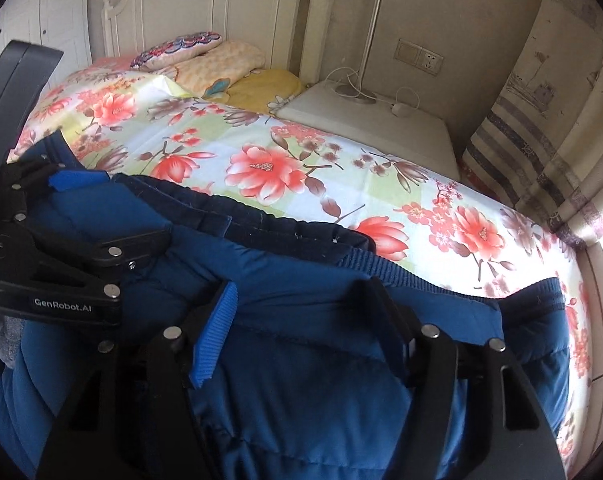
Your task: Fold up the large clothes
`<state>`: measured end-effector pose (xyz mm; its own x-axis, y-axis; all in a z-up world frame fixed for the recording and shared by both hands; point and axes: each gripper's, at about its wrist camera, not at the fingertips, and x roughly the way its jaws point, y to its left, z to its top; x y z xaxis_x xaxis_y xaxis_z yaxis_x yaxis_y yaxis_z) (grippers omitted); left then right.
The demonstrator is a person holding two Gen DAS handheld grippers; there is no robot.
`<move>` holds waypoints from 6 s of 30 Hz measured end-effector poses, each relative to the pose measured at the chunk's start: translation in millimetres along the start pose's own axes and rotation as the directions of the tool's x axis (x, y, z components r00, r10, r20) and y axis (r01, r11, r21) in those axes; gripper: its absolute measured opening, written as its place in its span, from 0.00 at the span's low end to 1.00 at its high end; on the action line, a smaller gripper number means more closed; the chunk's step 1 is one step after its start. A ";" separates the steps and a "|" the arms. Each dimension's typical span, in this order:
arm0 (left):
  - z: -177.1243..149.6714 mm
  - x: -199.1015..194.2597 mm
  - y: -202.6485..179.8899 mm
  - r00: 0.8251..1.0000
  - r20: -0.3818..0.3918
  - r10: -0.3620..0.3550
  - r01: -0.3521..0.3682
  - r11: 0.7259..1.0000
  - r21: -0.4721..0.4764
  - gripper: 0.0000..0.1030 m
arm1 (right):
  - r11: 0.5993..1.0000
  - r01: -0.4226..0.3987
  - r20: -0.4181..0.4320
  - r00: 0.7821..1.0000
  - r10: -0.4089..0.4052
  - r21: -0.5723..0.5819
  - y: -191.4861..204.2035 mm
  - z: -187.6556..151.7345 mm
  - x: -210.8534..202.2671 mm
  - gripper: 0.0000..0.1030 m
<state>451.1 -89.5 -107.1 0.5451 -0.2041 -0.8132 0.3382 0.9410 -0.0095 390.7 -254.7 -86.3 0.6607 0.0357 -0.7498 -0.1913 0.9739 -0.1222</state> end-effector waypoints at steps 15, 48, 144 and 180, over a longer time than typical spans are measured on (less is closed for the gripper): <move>0.6 -39.1 26.1 0.998 0.043 0.034 -0.031 0.998 -0.062 0.96 | 0.996 -0.053 -0.035 0.998 0.056 0.078 -35.0 4.6 -21.3 0.72; -5.0 -76.5 11.4 0.984 0.126 0.123 -0.122 0.992 -0.013 0.96 | 0.994 -0.035 0.035 0.999 0.032 0.104 -24.2 3.2 -39.4 0.77; -219.8 -158.4 42.4 0.961 0.123 0.247 -0.223 0.958 -0.181 0.96 | 0.958 0.005 0.114 0.993 -0.039 0.288 -35.5 -217.1 -137.6 0.92; -233.1 -165.1 -41.0 0.969 0.163 0.186 -0.191 0.981 0.014 0.96 | 0.963 0.029 0.125 0.990 -0.065 0.266 -10.3 -236.7 -146.5 0.93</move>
<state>168.5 -31.6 -108.2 0.7160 -0.0662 -0.6950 0.2387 0.9587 0.1546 124.1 -323.0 -129.1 0.7574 0.0005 -0.6530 0.0283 0.9990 0.0336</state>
